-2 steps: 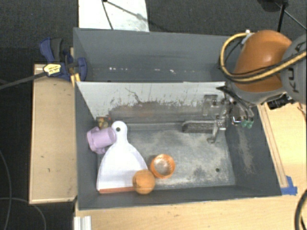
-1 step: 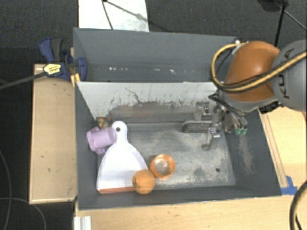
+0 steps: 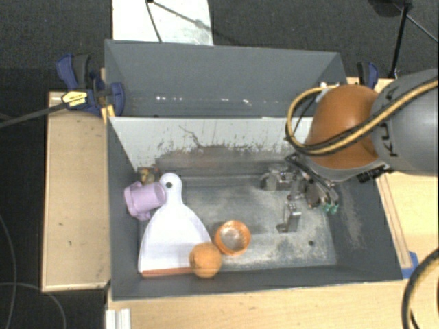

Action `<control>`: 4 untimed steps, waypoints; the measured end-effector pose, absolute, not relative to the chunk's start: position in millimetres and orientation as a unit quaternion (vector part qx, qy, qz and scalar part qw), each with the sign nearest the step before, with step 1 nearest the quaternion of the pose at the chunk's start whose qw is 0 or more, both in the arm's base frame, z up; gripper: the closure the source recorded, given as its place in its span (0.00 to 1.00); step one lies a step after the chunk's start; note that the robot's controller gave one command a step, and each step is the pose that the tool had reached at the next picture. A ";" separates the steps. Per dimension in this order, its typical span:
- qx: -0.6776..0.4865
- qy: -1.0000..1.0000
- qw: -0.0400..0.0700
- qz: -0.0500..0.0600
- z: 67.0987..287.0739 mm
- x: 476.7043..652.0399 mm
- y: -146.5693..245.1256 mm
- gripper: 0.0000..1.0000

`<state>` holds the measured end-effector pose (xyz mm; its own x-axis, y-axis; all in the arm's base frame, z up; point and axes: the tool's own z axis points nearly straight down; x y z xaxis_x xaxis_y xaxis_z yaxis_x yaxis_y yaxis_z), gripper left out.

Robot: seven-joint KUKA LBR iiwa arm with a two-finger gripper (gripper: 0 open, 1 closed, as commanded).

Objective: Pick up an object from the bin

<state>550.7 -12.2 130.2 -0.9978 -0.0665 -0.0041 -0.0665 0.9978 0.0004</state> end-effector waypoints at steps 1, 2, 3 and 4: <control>-0.069 0.998 0.000 0.000 123.8 530.4 16.6 0.00; -0.067 0.998 0.004 0.000 94.3 535.4 40.1 0.00; -0.094 0.996 -0.001 0.000 77.2 509.5 55.6 0.00; -0.163 0.987 0.001 0.000 97.7 499.7 78.2 0.00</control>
Offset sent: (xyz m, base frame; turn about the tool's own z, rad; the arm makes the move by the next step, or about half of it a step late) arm -0.0129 0.0651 -0.0602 -0.0369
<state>499.7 78.2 97.7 -0.9467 -0.3220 -0.0018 -0.3220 0.9467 0.0000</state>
